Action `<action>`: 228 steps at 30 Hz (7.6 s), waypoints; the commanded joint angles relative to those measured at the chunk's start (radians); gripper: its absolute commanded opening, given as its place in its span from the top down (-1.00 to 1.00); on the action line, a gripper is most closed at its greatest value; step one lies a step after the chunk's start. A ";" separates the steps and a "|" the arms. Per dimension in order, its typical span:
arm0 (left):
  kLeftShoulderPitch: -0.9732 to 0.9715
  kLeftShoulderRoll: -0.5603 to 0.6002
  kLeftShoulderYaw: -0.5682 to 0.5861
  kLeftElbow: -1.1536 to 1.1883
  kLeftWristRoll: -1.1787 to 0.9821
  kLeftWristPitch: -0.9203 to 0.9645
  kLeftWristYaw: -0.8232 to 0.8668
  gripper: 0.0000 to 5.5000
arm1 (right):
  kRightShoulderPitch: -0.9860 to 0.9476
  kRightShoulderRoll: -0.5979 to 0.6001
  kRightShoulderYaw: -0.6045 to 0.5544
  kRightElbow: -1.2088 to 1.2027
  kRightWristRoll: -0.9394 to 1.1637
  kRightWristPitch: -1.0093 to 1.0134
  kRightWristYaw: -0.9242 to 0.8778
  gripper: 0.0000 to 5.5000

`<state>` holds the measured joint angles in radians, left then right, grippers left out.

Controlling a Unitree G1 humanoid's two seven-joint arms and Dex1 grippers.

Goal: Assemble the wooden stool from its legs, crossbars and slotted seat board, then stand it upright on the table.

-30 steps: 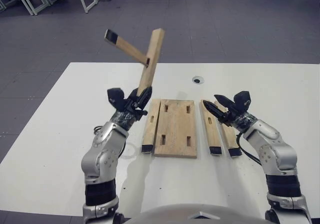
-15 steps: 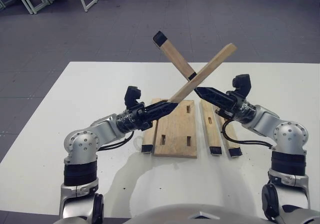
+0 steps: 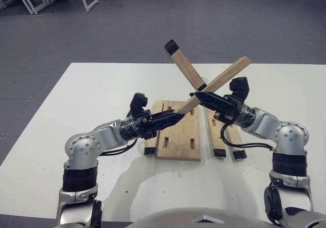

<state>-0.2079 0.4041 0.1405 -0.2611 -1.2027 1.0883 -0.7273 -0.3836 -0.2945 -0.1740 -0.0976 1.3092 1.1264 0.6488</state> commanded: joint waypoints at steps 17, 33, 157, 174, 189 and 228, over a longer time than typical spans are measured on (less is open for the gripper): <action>-0.010 0.048 -0.018 -0.010 0.026 -0.025 -0.041 -0.04 | -0.038 -0.068 0.033 0.010 -0.112 -0.044 0.096 0.26; 0.069 0.232 -0.330 -0.002 0.776 -0.491 0.013 -0.16 | -0.065 -0.142 0.000 0.166 -0.325 -0.194 0.142 0.26; -0.086 0.155 -0.331 0.218 1.412 -1.159 0.146 -0.16 | -0.352 -0.029 0.420 0.961 -1.113 -0.621 0.312 0.26; -0.062 0.142 -0.355 0.210 1.432 -1.152 0.143 -0.16 | -0.363 -0.033 0.348 0.733 -1.073 -0.532 0.289 0.26; -0.020 0.149 -0.364 0.208 1.452 -1.143 0.147 -0.16 | -0.152 -0.206 0.205 0.198 -1.078 -0.272 0.093 -0.30; 0.074 0.119 -0.408 0.202 1.558 -0.972 0.187 -0.16 | -0.496 0.186 0.107 0.627 -0.900 -0.637 -0.110 -0.30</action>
<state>-0.1324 0.5181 -0.2698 -0.0588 0.3589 0.1095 -0.5337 -0.9459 -0.1458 -0.0592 0.4864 0.3933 0.4143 0.5524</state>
